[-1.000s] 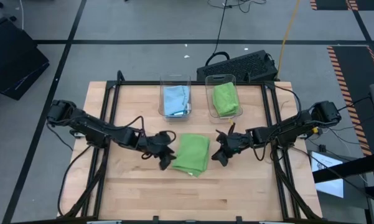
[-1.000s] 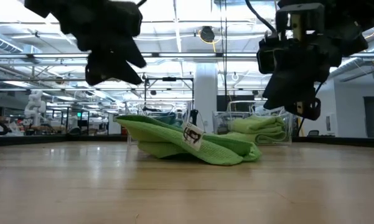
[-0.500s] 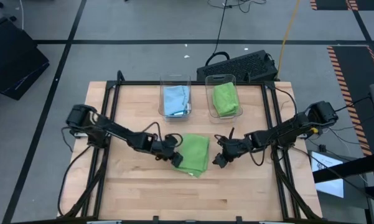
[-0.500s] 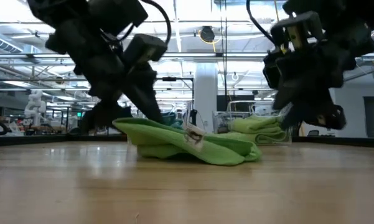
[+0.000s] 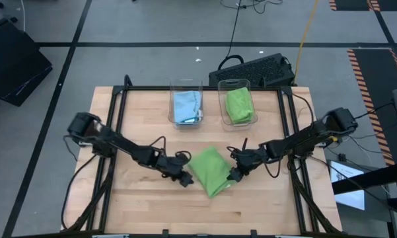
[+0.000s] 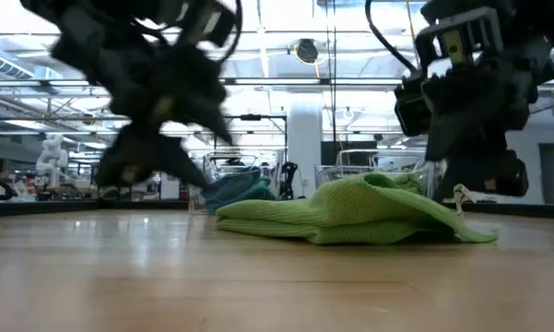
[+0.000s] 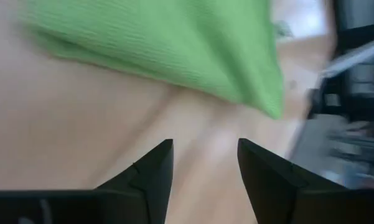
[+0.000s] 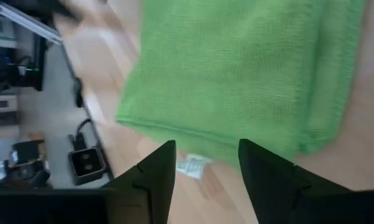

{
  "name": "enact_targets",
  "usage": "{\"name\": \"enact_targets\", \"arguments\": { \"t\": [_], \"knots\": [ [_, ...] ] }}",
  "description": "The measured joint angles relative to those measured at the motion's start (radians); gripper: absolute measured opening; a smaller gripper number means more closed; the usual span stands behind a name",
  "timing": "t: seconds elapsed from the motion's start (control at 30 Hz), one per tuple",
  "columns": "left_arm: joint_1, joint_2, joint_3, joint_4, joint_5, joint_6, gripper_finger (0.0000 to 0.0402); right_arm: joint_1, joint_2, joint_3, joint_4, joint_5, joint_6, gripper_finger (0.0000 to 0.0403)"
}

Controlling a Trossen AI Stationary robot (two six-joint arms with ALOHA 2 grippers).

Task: Fold microfiber towels
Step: Fold the green microfiber towel

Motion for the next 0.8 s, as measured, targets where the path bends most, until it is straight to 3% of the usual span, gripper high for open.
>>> {"name": "enact_targets", "arguments": {
  "t": [0.17, 0.23, 0.37, 0.57, 0.67, 0.8],
  "knots": [
    [0.008, -0.128, -0.002, -0.248, -0.188, 0.045, 0.0180, -0.001, -0.074, 0.000, -0.109, 0.002, -0.007, 0.0169],
    [0.028, -0.134, 0.001, -0.242, -0.208, 0.060, 0.0192, -0.001, -0.109, 0.000, -0.157, 0.002, -0.020, 0.0169],
    [0.071, -0.096, -0.001, -0.218, -0.207, 0.077, 0.0247, -0.009, -0.146, 0.000, -0.181, 0.004, -0.039, 0.0169],
    [0.163, -0.004, -0.001, -0.176, -0.129, 0.078, 0.0343, -0.026, -0.158, 0.000, -0.172, -0.004, -0.047, 0.0169],
    [0.193, 0.043, 0.003, -0.079, -0.071, 0.073, 0.0359, -0.026, -0.162, 0.000, -0.182, -0.004, -0.048, 0.0169],
    [0.203, 0.076, 0.008, -0.052, -0.030, 0.058, 0.0345, -0.026, -0.168, 0.000, -0.190, -0.007, -0.046, 0.0169]
  ]
}}
